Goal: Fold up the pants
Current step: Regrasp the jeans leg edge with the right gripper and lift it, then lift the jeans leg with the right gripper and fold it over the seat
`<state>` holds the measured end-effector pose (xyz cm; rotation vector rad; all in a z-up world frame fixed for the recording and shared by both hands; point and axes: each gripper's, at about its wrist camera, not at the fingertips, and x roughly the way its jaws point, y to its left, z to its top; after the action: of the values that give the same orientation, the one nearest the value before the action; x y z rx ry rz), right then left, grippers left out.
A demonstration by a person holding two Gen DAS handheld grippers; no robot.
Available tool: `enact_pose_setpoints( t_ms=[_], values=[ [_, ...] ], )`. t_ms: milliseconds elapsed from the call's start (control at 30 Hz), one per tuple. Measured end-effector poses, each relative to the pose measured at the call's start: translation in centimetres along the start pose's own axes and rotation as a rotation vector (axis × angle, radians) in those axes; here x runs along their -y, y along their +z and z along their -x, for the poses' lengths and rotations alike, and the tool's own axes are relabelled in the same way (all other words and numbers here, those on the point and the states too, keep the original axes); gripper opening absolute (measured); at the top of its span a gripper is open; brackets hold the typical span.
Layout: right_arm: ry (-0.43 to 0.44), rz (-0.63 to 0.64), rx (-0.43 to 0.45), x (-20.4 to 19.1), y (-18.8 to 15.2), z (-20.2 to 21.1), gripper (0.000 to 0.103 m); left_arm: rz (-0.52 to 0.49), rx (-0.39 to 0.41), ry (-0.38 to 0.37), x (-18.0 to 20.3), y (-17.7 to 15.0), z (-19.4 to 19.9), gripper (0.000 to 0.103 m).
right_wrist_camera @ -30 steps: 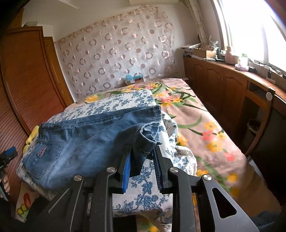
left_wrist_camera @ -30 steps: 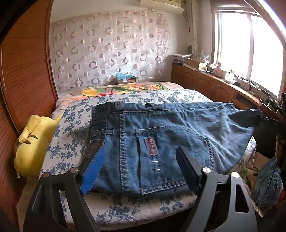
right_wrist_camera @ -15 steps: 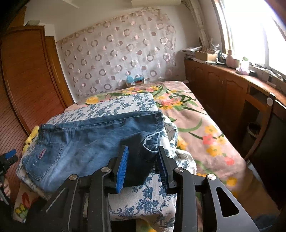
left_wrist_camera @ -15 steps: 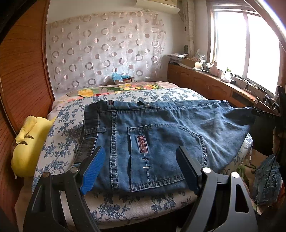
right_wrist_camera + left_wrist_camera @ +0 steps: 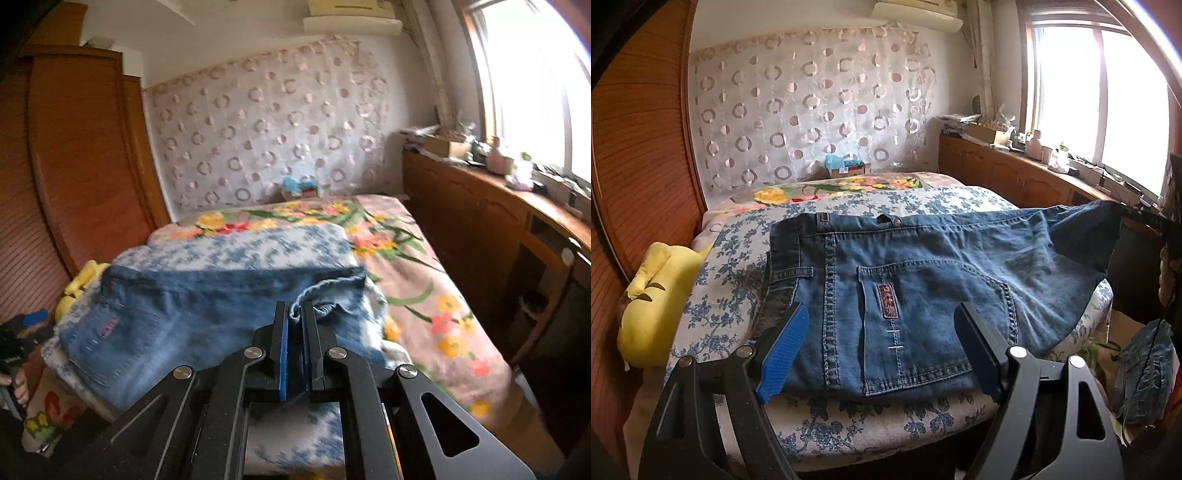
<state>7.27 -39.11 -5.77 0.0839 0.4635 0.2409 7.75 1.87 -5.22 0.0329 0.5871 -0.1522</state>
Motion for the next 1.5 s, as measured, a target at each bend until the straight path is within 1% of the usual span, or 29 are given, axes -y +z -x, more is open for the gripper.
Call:
enact_pose_setpoints(
  t_ms=[200, 433, 567, 633, 667, 733, 800, 867, 900, 967, 1000, 1033, 1067, 1133, 1333, 1433, 1500],
  values=[
    [0.091, 0.055, 0.037, -3.7, 2.4, -0.5, 0.005, 0.019, 0.017, 0.007, -0.9, -0.2, 0.9, 0.082],
    [0.255, 0.152, 0.071, -9.9, 5.0, -1.8, 0.005, 0.047, 0.028, 0.043, -3.0, -0.7, 2.1, 0.082],
    [0.353, 0.193, 0.067, -13.7, 6.2, -2.8, 0.005, 0.076, 0.031, 0.059, -4.4, -1.1, 2.7, 0.082],
    [0.389, 0.214, 0.061, -14.9, 6.6, -3.2, 0.005, 0.087, 0.031, 0.064, -4.9, -1.3, 2.7, 0.082],
    [0.413, 0.226, 0.051, -15.6, 6.6, -3.4, 0.005, 0.09, 0.03, 0.065, -5.1, -1.4, 2.8, 0.082],
    [0.449, 0.254, 0.005, -16.1, 6.5, -4.6, 0.005, 0.097, 0.03, 0.065, -5.3, -1.5, 2.8, 0.082],
    [0.427, 0.28, -0.016, -16.3, 6.1, -5.2, 0.005, 0.098, 0.029, 0.063, -5.4, -1.6, 2.7, 0.082],
    [0.402, 0.304, -0.036, -16.4, 6.0, -6.1, 0.01, 0.094, 0.028, 0.06, -5.5, -1.6, 2.7, 0.082],
    [0.394, 0.307, -0.042, -16.2, 6.1, -6.6, 0.014, 0.092, 0.026, 0.057, -5.4, -1.7, 2.6, 0.082],
    [0.37, 0.303, -0.049, -16.0, 6.1, -7.2, 0.024, 0.088, 0.022, 0.05, -5.2, -1.8, 2.3, 0.082],
    [0.364, 0.3, -0.059, -15.7, 6.0, -7.6, 0.036, 0.087, 0.021, 0.046, -4.9, -1.8, 2.0, 0.082],
    [0.374, 0.305, -0.082, -15.6, 6.0, -7.8, 0.044, 0.087, 0.018, 0.039, -4.8, -1.8, 1.8, 0.082],
    [0.382, 0.31, -0.099, -15.8, 5.8, -7.7, 0.044, 0.085, 0.014, 0.033, -4.5, -1.9, 1.5, 0.082],
    [0.346, 0.305, -0.089, -15.4, 5.6, -7.8, 0.044, 0.082, 0.008, 0.021, -4.0, -2.0, 1.0, 0.082],
    [0.308, 0.27, -0.115, -16.1, 4.2, -6.6, 0.044, 0.072, -0.021, -0.026, -2.9, -1.9, -1.0, 0.082],
    [0.289, 0.257, -0.129, -16.4, 3.7, -6.9, 0.044, 0.082, -0.011, -0.04, -3.0, -1.6, -1.8, 0.082],
    [0.271, 0.239, -0.143, -16.4, 3.3, -7.4, 0.044, 0.072, -0.013, -0.038, -3.1, -1.2, -2.4, 0.077]
  ],
)
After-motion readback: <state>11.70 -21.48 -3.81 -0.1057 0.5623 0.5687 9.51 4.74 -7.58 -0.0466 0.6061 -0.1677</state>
